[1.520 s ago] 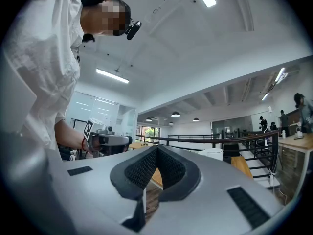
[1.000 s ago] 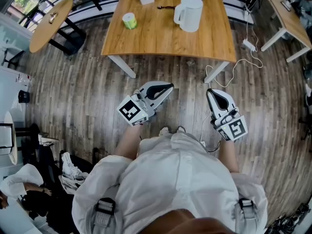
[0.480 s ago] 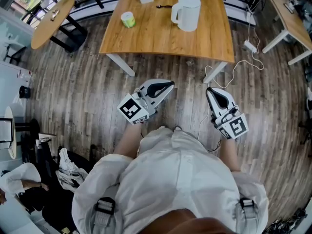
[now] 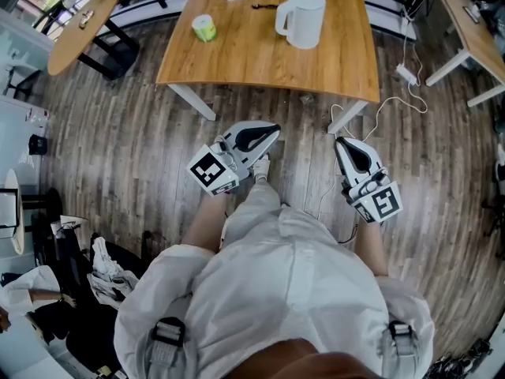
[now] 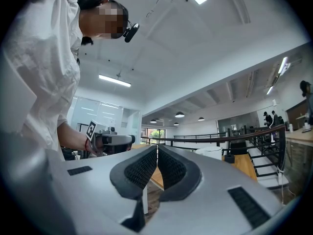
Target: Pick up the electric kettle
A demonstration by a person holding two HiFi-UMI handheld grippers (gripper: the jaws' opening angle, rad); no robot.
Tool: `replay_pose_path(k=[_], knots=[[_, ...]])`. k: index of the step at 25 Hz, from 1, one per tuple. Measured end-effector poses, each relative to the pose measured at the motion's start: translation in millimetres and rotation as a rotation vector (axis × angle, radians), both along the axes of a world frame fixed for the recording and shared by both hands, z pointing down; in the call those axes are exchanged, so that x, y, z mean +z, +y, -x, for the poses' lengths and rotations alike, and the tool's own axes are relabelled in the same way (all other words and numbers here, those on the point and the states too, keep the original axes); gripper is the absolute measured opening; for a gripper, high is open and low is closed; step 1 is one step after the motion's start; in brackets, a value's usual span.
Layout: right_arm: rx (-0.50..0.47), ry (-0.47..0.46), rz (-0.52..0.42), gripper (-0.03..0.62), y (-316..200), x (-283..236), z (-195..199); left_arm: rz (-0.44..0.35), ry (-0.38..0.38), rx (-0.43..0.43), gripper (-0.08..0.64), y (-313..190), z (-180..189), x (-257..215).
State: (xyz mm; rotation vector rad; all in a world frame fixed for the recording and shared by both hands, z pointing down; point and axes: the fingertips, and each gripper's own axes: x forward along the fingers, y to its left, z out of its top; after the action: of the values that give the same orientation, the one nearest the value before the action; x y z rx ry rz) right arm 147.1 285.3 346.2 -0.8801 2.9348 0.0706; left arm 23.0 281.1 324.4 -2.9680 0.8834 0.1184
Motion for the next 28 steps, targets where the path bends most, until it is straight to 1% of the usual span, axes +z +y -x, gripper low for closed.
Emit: replay_pose_path(k=[4, 10, 17, 21, 28], knots=[[0.007, 0.009, 0.005, 0.011, -19, 5, 1, -0.005, 0.008, -0.002, 0.006, -24, 5, 3], [0.036, -0.001, 0.013, 0.011, -73, 12, 8, -0.004, 0.019, 0.008, 0.006, -76, 18, 10], [0.067, -0.011, 0.024, 0.011, -151, 4, 38, 0.010, 0.014, 0.034, 0.006, -153, 49, 3], [0.091, -0.011, 0.031, 0.011, -182, 3, 53, 0.012, 0.001, 0.062, 0.006, -187, 61, 2], [0.144, -0.002, 0.052, 0.011, -241, 7, 77, 0.028, 0.009, 0.107, 0.006, -249, 86, 5]])
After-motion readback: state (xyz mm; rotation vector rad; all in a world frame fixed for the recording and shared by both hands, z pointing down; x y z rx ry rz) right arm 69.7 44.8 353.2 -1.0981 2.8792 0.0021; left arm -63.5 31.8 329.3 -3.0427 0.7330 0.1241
